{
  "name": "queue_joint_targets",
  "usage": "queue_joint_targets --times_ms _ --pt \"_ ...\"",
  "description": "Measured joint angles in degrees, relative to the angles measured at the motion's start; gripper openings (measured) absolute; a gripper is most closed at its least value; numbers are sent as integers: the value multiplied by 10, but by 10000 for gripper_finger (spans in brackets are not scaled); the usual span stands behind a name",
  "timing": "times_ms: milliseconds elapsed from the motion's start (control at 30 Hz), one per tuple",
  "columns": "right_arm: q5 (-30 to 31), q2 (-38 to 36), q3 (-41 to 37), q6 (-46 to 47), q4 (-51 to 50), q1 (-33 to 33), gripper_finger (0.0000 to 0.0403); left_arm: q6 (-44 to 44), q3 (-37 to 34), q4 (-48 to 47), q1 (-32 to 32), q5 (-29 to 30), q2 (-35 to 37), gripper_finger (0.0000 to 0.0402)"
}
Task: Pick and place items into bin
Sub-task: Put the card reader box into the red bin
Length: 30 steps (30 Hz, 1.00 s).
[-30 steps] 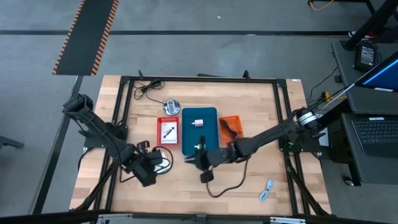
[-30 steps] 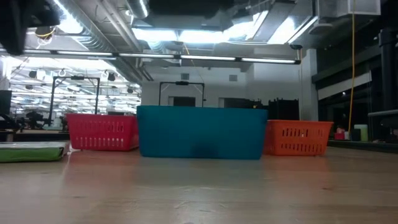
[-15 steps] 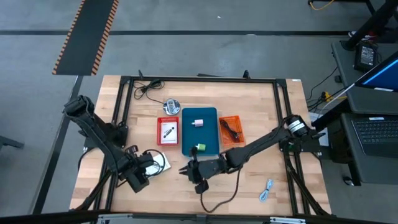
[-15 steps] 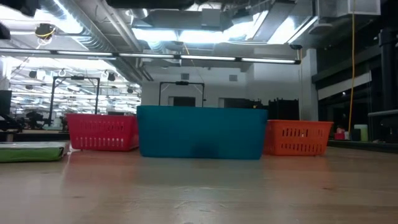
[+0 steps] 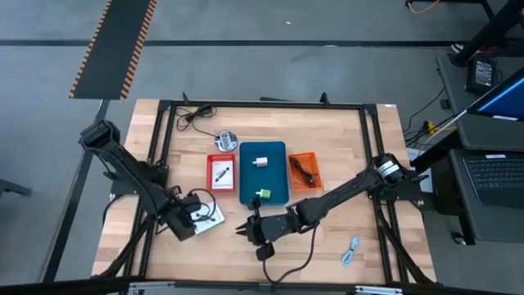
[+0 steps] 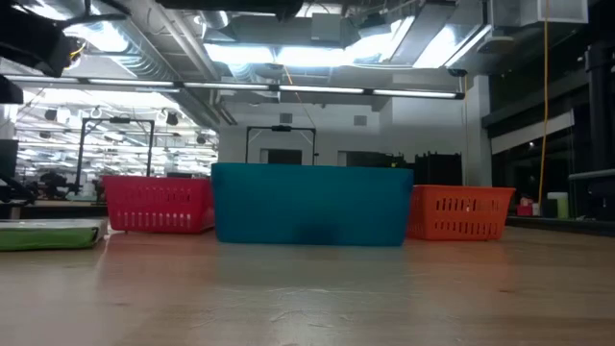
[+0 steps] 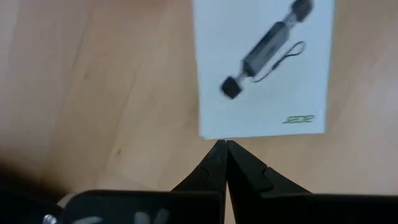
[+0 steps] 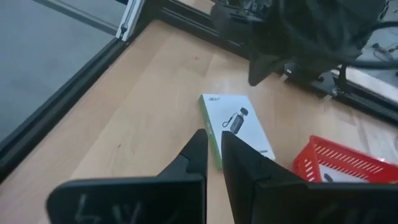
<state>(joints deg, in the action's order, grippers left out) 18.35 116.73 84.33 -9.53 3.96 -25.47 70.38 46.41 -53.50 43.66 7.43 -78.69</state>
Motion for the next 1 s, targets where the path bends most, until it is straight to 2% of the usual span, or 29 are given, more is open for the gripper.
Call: queue_joint_targets --times_ms 133,333,500,1000 --pt "0 0 0 3 0 0 28 3 -29 15 -6 13 69 2" --pt "0 0 -1 5 0 0 28 24 -89 109 -14 23 138 2" --pt "0 0 -1 5 0 0 28 35 -118 135 -14 15 130 2" --pt "0 9 -1 17 3 9 28 49 -121 151 -14 -8 77 2"
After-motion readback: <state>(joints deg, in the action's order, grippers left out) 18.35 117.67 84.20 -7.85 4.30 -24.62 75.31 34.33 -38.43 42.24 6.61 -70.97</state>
